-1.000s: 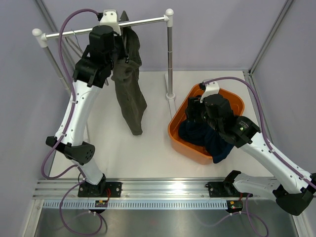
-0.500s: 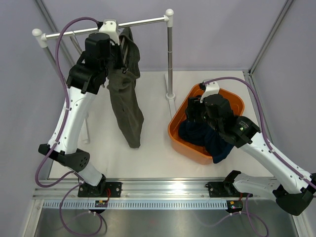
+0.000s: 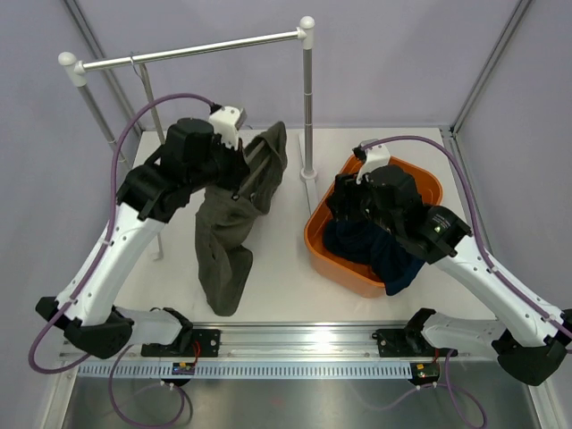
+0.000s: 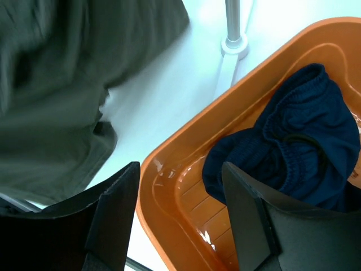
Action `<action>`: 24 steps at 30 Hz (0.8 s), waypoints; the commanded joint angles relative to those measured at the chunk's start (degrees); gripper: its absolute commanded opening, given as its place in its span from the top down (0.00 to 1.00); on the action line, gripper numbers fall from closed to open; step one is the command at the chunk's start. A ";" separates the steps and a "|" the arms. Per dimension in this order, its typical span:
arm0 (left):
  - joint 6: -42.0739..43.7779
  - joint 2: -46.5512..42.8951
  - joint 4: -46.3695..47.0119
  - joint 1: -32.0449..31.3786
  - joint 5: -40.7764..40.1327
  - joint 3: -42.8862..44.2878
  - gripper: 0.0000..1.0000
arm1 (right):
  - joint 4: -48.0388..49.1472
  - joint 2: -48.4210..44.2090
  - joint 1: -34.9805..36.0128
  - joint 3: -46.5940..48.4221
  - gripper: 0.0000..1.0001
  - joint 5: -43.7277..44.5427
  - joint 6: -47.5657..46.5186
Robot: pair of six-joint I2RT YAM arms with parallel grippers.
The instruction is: Remove the shorts from the hanger
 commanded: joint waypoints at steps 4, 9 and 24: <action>-1.68 -12.13 8.10 -6.37 4.53 -11.09 1.00 | -0.71 2.44 8.19 7.21 0.32 1.72 0.14; -3.35 -16.01 8.63 -11.38 2.07 -18.20 1.00 | -0.46 5.52 13.84 10.30 0.31 6.48 0.58; -5.81 -18.13 9.16 -20.70 -3.20 -22.53 1.00 | 2.80 12.90 16.57 11.00 0.29 10.08 2.16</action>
